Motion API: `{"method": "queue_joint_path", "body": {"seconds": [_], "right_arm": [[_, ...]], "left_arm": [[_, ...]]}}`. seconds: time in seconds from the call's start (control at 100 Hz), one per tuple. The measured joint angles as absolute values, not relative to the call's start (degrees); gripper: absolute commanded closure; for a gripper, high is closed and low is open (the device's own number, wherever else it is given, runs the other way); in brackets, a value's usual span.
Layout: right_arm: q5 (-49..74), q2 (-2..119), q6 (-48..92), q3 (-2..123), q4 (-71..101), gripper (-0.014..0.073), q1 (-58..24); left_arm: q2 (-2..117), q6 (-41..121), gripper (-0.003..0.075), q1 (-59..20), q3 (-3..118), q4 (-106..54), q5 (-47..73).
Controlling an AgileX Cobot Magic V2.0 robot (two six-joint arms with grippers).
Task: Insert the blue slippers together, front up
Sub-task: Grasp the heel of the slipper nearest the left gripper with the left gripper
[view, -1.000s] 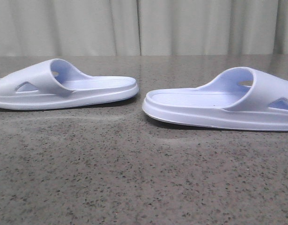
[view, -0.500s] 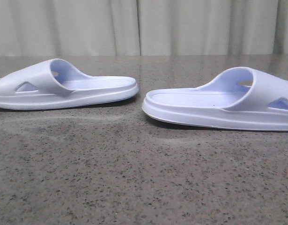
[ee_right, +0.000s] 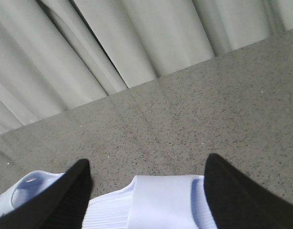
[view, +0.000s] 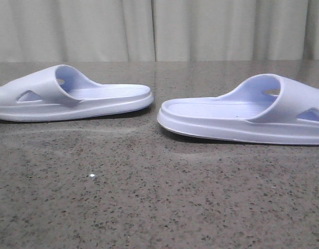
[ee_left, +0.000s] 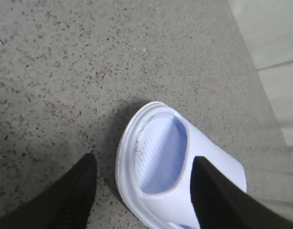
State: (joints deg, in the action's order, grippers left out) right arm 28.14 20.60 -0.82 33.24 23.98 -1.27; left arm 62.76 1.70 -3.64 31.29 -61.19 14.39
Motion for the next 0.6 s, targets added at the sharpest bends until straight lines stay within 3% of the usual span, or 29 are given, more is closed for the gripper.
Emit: {"method": "queue_joint_path", "body": {"seconds": [0.6], "right_arm": [[27.3,20.6,-0.8,33.2,24.0,0.0158,-1.3]], "left_arm": [[70.5,4.3,0.0351,-3.6,37.5,-64.0,15.2]]}}
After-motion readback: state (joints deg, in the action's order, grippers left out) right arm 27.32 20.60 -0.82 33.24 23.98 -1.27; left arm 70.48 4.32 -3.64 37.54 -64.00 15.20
